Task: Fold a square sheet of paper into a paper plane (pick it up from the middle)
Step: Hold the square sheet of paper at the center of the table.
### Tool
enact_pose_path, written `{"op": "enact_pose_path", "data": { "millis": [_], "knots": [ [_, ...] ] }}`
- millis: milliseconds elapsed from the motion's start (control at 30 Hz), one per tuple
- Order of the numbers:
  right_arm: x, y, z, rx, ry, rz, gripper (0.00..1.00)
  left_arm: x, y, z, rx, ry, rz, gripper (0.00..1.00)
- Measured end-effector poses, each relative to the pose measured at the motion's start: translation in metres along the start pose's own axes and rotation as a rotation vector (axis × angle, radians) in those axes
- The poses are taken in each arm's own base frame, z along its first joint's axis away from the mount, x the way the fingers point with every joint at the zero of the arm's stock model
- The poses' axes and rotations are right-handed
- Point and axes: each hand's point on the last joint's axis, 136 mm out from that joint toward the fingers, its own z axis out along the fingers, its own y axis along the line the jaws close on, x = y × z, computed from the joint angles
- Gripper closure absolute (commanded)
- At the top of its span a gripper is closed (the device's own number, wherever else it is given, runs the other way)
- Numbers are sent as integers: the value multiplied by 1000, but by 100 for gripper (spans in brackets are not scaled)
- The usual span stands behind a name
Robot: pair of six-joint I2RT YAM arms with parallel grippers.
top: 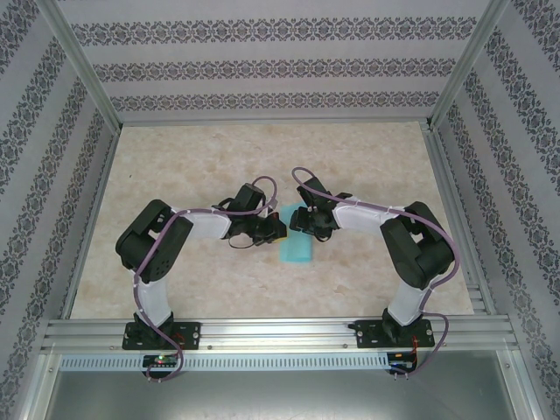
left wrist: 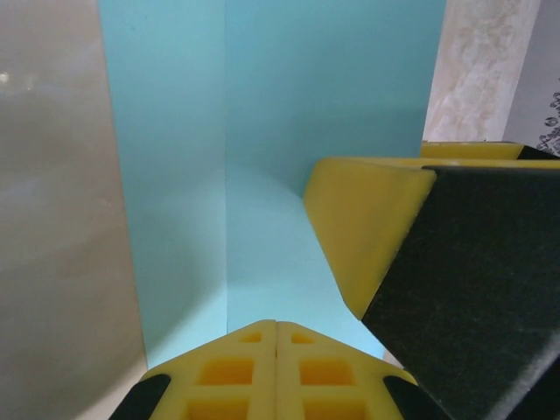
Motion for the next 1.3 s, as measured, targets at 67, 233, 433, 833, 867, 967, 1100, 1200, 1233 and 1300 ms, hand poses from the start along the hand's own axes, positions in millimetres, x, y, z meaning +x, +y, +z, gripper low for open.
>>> {"op": "enact_pose_path", "data": {
  "millis": [67,233,433,833,867,967,1100,1200,1233,1300],
  "knots": [
    [0,-1,0,2,0,2,46,0,-1,2,9,3,-5,100],
    [0,-1,1,4,1,7,47,7,-5,7,18,23,-19,100],
    [0,-1,1,4,-1,25,47,10,-2,10,13,33,-41,100],
    [-2,2,-2,-18,-1,53,44,18,10,20,-20,56,-72,100],
    [-2,4,-2,-29,2,54,43,18,10,20,-21,56,-72,100],
    [0,10,-5,-64,13,49,40,18,10,20,-25,53,-72,100],
    [-2,14,-21,-110,3,33,39,18,10,20,-27,53,-73,100],
    [-6,10,-28,-131,-6,29,37,18,11,20,-29,52,-73,100],
    [-7,7,-29,-133,-5,29,36,18,11,20,-30,52,-74,100],
    [-5,0,-29,-134,4,29,36,17,11,20,-30,52,-74,100]
  ]
}}
